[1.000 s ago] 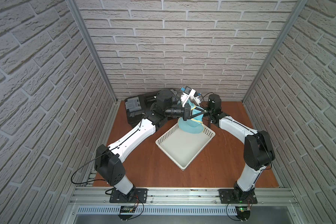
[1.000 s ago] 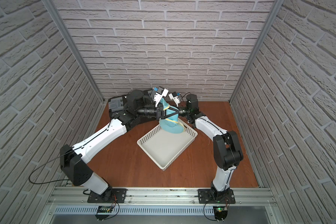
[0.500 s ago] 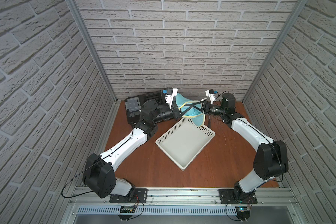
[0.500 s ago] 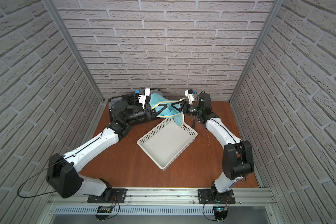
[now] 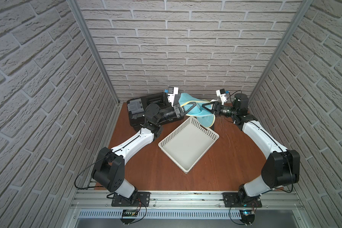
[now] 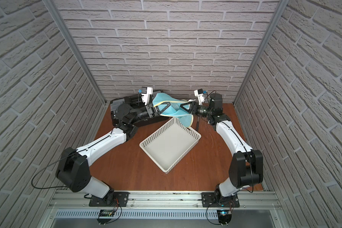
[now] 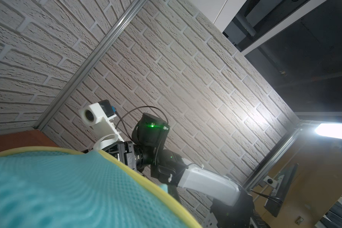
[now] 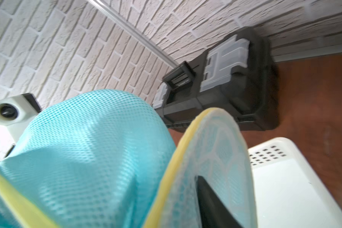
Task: Turn the laundry bag inside out
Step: Turn over the laundry bag.
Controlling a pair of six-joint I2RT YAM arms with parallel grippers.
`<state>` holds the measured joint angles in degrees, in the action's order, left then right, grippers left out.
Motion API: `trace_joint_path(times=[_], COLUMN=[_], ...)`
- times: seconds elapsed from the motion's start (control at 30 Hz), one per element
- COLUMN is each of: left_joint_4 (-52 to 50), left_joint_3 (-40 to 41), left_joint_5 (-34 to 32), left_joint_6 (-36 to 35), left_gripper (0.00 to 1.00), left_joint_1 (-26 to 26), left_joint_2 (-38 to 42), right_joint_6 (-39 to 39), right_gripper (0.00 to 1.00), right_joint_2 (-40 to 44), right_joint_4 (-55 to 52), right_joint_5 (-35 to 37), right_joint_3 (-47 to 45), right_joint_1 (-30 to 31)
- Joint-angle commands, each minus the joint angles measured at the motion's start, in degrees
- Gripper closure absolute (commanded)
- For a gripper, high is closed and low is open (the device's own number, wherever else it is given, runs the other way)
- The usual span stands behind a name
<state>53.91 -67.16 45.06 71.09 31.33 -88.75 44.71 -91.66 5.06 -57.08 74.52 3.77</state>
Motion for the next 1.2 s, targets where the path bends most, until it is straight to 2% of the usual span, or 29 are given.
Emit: trace_joint_path(times=[0.0,0.1,0.2,0.37,0.63,0.77,0.83,0.87,1.0,1.07,1.17], left_joint_4=[21.49,25.40,25.45,23.56,1.64,-5.59,-7.84,-8.92,-14.92,-19.61,-20.22], left_joint_3=[-2.34,-2.20,-0.25,-0.28,-2.57,-5.16,-6.59,-7.32,-8.69,-9.21,-10.59], left_joint_5=[1.52,2.00,2.27,3.33,7.26,7.24,7.14,7.06,5.92,4.97,5.40], left_joint_6=[6.84,9.87,10.74,13.49,0.56,-2.32,-2.44,-2.37,-4.40,-7.58,-8.20], left_gripper=[1.00,1.00,1.00,1.00,1.00,1.00,1.00,1.00,1.00,1.00,1.00], left_joint_1=[-2.08,-3.85,-7.04,-11.75,-10.51,-9.61,-9.99,-10.36,-12.19,-12.66,-12.27], left_joint_2=[1.20,-0.28,-1.99,-6.34,-7.31,-8.59,-9.28,-9.50,-8.96,-8.42,-9.04], right_joint_6=[20.06,37.54,49.50,58.19,65.20,64.98,59.07,52.78,14.95,6.07,-13.32], right_gripper=[0.63,0.78,0.97,0.98,0.97,0.97,0.97,0.97,0.97,0.97,0.97], right_joint_2=[-6.33,-9.13,-9.44,-6.38,0.37,0.73,2.00,3.56,11.91,12.66,11.24], right_joint_4=[20.56,41.29,54.17,62.66,67.31,65.71,58.84,51.72,2.74,-10.50,-38.00], right_joint_5=[-8.21,-11.72,-11.01,-9.86,-6.07,-7.26,-10.01,-11.58,-13.32,-13.66,-9.37], right_joint_3=[-1.21,-3.07,-4.50,-5.50,-1.71,3.35,4.01,3.52,5.16,7.24,12.84], right_joint_1=[-1.69,-1.46,-2.68,-3.34,-2.11,3.32,6.32,7.54,8.65,9.67,10.38])
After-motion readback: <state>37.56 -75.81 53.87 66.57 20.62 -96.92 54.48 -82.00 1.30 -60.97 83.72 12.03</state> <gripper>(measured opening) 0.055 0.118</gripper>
